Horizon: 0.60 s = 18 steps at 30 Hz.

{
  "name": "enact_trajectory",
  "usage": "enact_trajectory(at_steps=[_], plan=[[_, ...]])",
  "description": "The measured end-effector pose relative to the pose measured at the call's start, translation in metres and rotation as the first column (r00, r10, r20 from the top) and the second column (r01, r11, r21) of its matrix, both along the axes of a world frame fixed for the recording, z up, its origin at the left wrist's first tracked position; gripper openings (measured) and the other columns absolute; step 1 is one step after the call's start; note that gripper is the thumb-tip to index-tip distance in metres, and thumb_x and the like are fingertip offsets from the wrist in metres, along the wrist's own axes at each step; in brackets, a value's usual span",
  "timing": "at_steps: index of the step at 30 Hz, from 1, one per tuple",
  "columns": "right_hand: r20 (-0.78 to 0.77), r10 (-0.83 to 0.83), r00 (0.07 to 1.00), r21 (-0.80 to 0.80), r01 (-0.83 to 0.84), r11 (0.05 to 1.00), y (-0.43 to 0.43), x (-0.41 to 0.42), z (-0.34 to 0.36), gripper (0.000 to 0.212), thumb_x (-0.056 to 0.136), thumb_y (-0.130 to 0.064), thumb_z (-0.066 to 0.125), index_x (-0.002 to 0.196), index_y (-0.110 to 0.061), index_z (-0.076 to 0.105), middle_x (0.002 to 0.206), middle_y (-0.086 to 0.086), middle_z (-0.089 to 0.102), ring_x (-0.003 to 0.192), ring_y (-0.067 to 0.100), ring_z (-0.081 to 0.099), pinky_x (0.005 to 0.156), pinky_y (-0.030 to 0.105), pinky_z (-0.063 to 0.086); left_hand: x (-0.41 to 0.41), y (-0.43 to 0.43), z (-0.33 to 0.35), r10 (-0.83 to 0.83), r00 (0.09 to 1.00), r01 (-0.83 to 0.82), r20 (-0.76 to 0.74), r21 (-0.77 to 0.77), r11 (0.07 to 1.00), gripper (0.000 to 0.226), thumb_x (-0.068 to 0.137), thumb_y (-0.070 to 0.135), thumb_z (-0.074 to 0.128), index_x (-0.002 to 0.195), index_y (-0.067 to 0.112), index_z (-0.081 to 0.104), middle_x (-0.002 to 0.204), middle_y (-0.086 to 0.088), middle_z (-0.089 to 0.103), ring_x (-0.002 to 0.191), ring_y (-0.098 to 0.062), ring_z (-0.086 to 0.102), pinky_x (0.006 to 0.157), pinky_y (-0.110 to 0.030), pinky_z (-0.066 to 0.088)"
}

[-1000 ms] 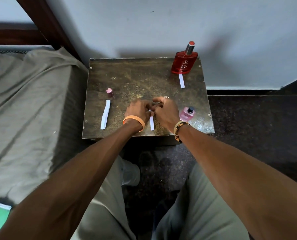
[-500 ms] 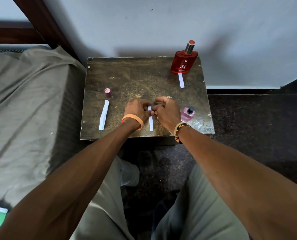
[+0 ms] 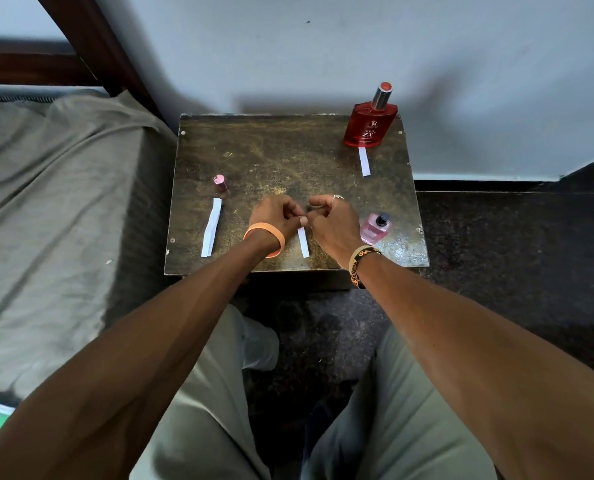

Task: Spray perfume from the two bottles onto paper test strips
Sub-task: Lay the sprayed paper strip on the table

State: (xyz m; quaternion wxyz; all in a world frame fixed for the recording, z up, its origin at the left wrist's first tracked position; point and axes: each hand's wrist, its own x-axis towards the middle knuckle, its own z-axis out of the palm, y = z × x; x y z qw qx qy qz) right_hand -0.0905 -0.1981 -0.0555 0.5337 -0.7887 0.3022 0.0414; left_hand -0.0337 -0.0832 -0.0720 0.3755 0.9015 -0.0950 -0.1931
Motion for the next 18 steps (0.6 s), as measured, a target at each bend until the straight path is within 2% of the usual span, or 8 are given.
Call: enact_trajectory(at_steps=[2,4,6,8,11,15,18], plan=[[-0.014,0.025,1.000,0.034,-0.025,0.999,0.000,-0.002,0.001,0.039,0.081,-0.017,0.074,0.119,-0.014,0.065,0.103,0.002,0.072,0.096,0.017,0.069,0.085,0.033,0.059,-0.002,0.004,0.003,0.098,0.992,-0.106,-0.076,-0.118,0.987,0.015,0.075,0.017,0.079,0.072,0.022,0.065,0.071,0.008,0.066,0.070,-0.011,0.063,0.065,-0.026,0.053],[-0.023,0.052,0.998,0.089,-0.050,0.995,0.002,-0.005,0.006,0.043,0.077,-0.017,0.079,0.118,-0.016,0.064,0.094,0.006,0.074,0.089,0.020,0.072,0.080,0.039,0.061,-0.004,0.008,0.011,0.180,0.966,-0.218,-0.185,-0.208,0.954,0.018,0.076,0.014,0.079,0.071,0.022,0.064,0.074,-0.002,0.068,0.069,-0.017,0.066,0.058,-0.027,0.055],[-0.003,0.061,0.998,0.135,-0.060,0.989,0.004,-0.008,0.016,0.042,0.077,-0.011,0.082,0.114,-0.017,0.064,0.087,0.011,0.075,0.087,0.022,0.073,0.079,0.038,0.061,-0.006,0.010,0.024,0.224,0.923,-0.320,-0.314,-0.303,0.897,0.017,0.077,0.006,0.077,0.075,0.015,0.063,0.081,-0.014,0.069,0.065,-0.020,0.065,0.048,-0.022,0.051],[0.023,0.045,0.999,0.167,-0.048,0.985,0.006,-0.011,0.029,0.037,0.077,-0.007,0.082,0.109,-0.015,0.065,0.085,0.014,0.076,0.086,0.024,0.074,0.078,0.037,0.060,-0.009,0.011,0.042,0.258,0.887,-0.407,-0.384,-0.382,0.830,0.016,0.076,0.002,0.077,0.078,0.011,0.064,0.083,-0.018,0.070,0.065,-0.021,0.066,0.052,-0.026,0.054],[0.033,0.038,0.999,0.237,-0.044,0.970,0.007,-0.016,0.053,0.038,0.077,-0.001,0.081,0.111,-0.009,0.066,0.089,0.020,0.075,0.081,0.028,0.075,0.076,0.043,0.062,-0.010,0.011,0.071,0.338,0.845,-0.510,-0.414,-0.437,0.741,0.017,0.075,0.004,0.078,0.080,0.013,0.065,0.079,-0.008,0.070,0.066,-0.018,0.065,0.064,-0.029,0.057],[0.091,0.043,0.995,0.276,-0.067,0.959,0.005,-0.029,0.088,0.039,0.079,0.001,0.079,0.114,-0.007,0.064,0.089,0.018,0.075,0.078,0.024,0.075,0.061,0.031,0.059,-0.018,0.012,0.105,0.369,0.836,-0.544,-0.407,-0.520,0.659,0.015,0.076,0.004,0.077,0.083,0.012,0.067,0.078,-0.007,0.071,0.063,-0.014,0.065,0.057,-0.022,0.054],[0.153,0.005,0.988,0.290,-0.049,0.956,0.004,-0.042,0.110,0.041,0.079,0.001,0.079,0.116,-0.008,0.064,0.092,0.015,0.076,0.083,0.025,0.075,0.066,0.032,0.060,-0.029,0.012,0.126,0.397,0.814,-0.580,-0.424,-0.563,0.588,0.016,0.079,0.014,0.077,0.090,0.008,0.066,0.077,-0.010,0.070,0.058,-0.016,0.060,0.054,-0.023,0.054]])
